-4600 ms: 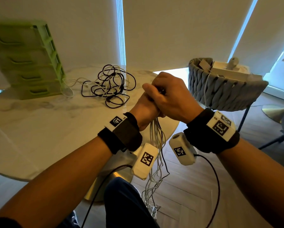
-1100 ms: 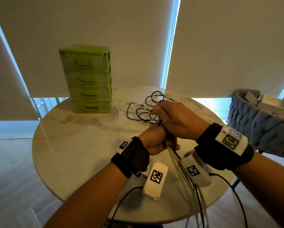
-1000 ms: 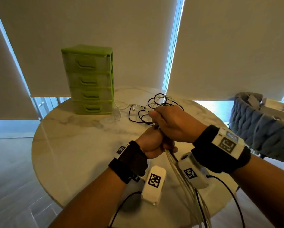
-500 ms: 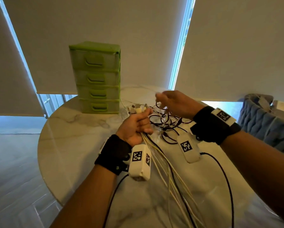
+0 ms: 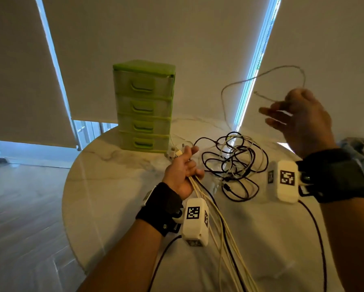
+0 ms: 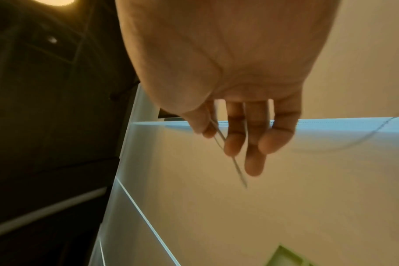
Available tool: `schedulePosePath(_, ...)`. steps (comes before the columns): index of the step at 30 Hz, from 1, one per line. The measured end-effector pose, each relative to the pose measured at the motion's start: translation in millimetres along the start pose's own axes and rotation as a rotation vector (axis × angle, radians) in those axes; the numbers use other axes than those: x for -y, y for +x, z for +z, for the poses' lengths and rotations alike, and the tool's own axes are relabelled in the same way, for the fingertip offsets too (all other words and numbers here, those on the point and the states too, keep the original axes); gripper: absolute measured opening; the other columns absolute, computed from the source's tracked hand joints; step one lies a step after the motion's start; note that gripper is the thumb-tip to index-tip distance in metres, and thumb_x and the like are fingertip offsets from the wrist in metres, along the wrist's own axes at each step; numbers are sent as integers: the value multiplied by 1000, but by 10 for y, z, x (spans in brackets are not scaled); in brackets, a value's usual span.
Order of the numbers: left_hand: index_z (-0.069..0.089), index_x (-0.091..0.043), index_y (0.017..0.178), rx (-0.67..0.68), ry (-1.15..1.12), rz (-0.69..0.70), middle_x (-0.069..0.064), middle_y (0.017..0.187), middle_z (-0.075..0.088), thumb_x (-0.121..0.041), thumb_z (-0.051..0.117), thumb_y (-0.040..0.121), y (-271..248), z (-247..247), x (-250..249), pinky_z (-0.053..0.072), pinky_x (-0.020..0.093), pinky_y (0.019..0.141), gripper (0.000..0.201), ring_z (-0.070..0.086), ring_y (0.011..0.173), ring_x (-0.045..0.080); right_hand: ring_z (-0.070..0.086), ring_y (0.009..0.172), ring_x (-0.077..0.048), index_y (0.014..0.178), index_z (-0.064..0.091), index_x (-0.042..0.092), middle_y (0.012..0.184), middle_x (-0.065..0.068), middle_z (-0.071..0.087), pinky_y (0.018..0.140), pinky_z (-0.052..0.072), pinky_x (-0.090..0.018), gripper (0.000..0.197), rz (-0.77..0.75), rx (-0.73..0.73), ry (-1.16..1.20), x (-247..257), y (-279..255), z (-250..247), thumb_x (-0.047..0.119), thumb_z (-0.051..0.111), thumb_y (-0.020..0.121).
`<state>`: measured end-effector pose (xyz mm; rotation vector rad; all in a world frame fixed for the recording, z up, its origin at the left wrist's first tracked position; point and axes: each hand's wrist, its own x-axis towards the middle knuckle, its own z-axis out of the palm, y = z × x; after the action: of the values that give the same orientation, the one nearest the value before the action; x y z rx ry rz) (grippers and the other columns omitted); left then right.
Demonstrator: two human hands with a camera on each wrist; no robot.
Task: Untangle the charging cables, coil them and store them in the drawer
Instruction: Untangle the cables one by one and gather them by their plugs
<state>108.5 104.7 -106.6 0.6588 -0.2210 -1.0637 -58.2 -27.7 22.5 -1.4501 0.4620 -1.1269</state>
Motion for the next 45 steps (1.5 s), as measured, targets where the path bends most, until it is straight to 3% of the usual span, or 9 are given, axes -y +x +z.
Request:
schedulePosePath(20, 61, -10, 101, 128, 67, 61, -4, 55, 36, -26, 56, 89, -63, 93, 73, 36, 17, 42, 21, 31, 35, 3, 70, 77, -21, 99, 60, 10, 92, -8, 73, 68, 50, -34, 22, 338, 403, -414, -575, -449, 422, 25, 44, 102)
schedulePosePath(22, 61, -10, 96, 128, 94, 89, -3, 60, 39, -29, 59, 81, -60, 90, 83, 37, 18, 43, 25, 31, 35, 3, 70, 79, -19, 110, 57, 18, 101, -9, 70, 69, 53, -34, 18, 266, 332, -525, -621, -470, 406, 28, 56, 96)
schedulePosePath(26, 62, -9, 94, 122, 177, 122, 0, 74, 50, -28, 57, 89, -65, 89, 87, 38, 21, 49, 21, 33, 36, 3, 52, 103, -7, 141, 34, 36, 124, 5, 44, 81, 44, -24, 70, -142, 91, -737, -589, -528, 366, 34, 72, 82)
schedulePosePath(29, 64, -12, 91, 134, 215, 115, 1, 80, 63, -28, 54, 92, -55, 69, 74, 46, 24, 57, 19, 41, 42, 5, 45, 114, -2, 133, 51, 32, 129, 9, 52, 91, 35, -24, 50, -136, 308, -946, -583, -571, 427, 43, 64, 86)
schedulePosePath(32, 64, -16, 88, 184, 175, 104, 0, 74, 65, -33, 55, 86, -59, 61, 48, 52, 29, 67, 20, 59, 61, 12, 58, 99, -5, 113, 63, 38, 103, 16, 64, 82, 44, -25, 30, 136, 658, -1095, -590, -590, 427, 51, 59, 86)
schedulePosePath(34, 60, -19, 88, 221, 119, 104, -3, 66, 60, -35, 51, 88, -86, 83, 13, 52, 35, 71, 19, 63, 70, 15, 59, 88, -3, 103, 65, 37, 93, 14, 64, 72, 41, -21, 19, 215, 706, -1116, -529, -605, 369, 43, 66, 85)
schedulePosePath(39, 54, -21, 87, 248, -105, 165, -7, 51, 30, -36, 44, 93, -149, 92, -119, 49, 24, 52, 19, 32, 41, 6, 55, 69, -3, 82, 71, 27, 75, 13, 62, 55, 37, -4, 4, 4, 492, -1187, -364, -492, 135, 26, 70, 86)
schedulePosePath(43, 50, -20, 78, 272, -75, 129, -7, 49, 26, -31, 45, 91, -210, 25, -264, 29, 13, 32, 17, 27, 35, 3, 61, 82, -20, 86, 76, 21, 86, 3, 62, 70, 39, -24, 5, -315, 83, -1094, -466, -241, 49, 19, 72, 84)
schedulePosePath(45, 51, -19, 67, 300, 46, 61, -8, 46, 26, -21, 46, 88, -281, 52, -320, 22, 12, 28, 22, 26, 32, 1, 57, 76, -17, 89, 76, 22, 85, 4, 56, 70, 37, -22, 7, -373, -24, -1049, -471, -197, 59, 19, 70, 85)
